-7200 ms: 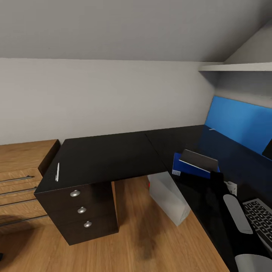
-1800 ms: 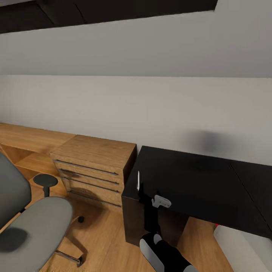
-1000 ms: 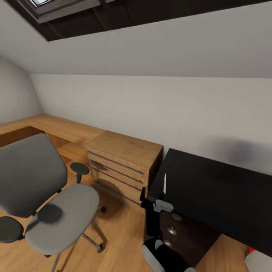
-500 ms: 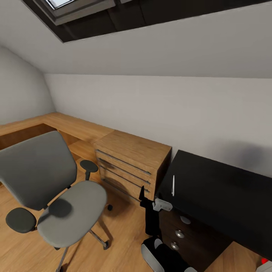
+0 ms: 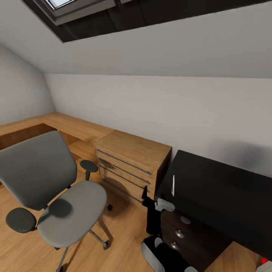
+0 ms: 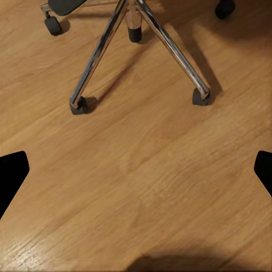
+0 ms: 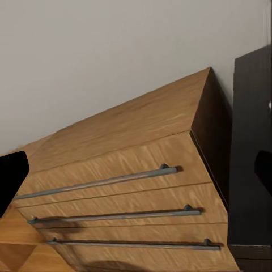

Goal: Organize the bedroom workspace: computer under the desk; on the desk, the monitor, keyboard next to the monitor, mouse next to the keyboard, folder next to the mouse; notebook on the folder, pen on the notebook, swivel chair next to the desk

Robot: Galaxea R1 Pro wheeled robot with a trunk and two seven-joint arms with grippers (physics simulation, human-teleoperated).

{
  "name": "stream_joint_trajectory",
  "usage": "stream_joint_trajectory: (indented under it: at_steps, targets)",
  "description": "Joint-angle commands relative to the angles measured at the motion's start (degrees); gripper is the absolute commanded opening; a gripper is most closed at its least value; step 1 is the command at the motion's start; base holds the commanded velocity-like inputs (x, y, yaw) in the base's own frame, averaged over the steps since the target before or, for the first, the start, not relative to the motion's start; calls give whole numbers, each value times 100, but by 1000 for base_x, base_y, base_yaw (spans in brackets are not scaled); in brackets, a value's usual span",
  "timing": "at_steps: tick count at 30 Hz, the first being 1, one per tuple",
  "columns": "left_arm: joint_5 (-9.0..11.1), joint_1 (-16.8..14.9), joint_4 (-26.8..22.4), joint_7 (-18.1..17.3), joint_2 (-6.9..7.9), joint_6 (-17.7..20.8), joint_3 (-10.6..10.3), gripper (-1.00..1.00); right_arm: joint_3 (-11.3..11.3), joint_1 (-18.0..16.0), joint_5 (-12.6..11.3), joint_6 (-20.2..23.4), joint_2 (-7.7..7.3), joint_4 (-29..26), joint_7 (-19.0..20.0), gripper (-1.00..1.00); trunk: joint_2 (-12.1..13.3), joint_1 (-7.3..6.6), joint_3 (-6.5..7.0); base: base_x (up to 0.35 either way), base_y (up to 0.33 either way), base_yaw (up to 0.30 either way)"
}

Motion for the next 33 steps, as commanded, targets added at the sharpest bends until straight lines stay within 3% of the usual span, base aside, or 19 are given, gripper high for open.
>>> stream_joint_trajectory:
  at_steps: [1,2,3,5,6,7,9,10,11,12,13,16,19,25,28,33]
  targets:
    - [32,-4,3,45,-4,-1,-51,100,10,-43,1,43,0,-1,-170,100,-3,0,-6,0,0,0]
    - [34,-4,5,45,-11,6,-52,100,2,-131,-6,172,0,6,-256,100,-3,0,-6,0,0,0]
    - [46,-4,42,53,-88,29,-52,100,-21,-436,-21,692,0,31,-357,100,-3,0,-6,0,0,0]
    - [51,-4,48,69,-122,34,-50,100,-50,-619,-28,1062,0,62,-380,100,-3,0,-6,0,0,0]
    - [55,-4,19,85,-151,37,-48,100,-103,-826,-31,1476,0,123,-395,100,-3,0,-6,0,0,0]
    - [46,-4,-452,97,-228,51,-45,100,-299,-1576,-31,2656,0,500,-406,100,-3,0,-6,0,0,0]
    - [37,-4,-1079,102,-256,163,-44,100,-380,-2211,-31,3478,0,890,-413,100,-3,0,-6,0,0,0]
    - [35,-4,-1262,110,-260,251,-44,100,-395,-2359,-33,3690,0,1002,-414,100,-3,0,-6,0,0,0]
    - [37,-6,-1700,157,-265,620,-43,100,-422,-2629,-36,4119,0,1278,-417,100,-3,0,-6,0,0,0]
    - [49,-9,-2374,292,-272,1465,-40,100,-453,-2904,-38,4591,0,1689,-418,100,-3,0,-6,0,0,0]
    - [70,-16,-3356,444,-310,2772,-30,100,-480,-3076,-39,4910,0,2063,-439,100,-3,0,-6,0,0,0]
    - [77,-18,-4466,512,-449,3507,-13,100,-476,-3157,-42,5059,0,2244,-510,100,-3,0,-6,0,0,0]
    - [89,-19,-5329,529,-544,3909,6,100,-492,-3169,-52,5084,0,2307,-783,100,-3,0,-6,0,0,0]
    - [70,-19,-4567,492,-547,4006,0,100,-492,-2975,-105,5052,0,2317,-1028,100,-3,0,-6,0,0,0]
    - [54,-15,-4791,504,-561,4018,-42,100,-488,-2753,-94,5017,-26,2304,-1122,100,-3,0,-6,0,0,0]
    - [41,-8,-5303,516,-535,4031,-94,100,-486,-2698,-108,5026,-56,2314,-1152,100,-3,0,-6,0,0,0]
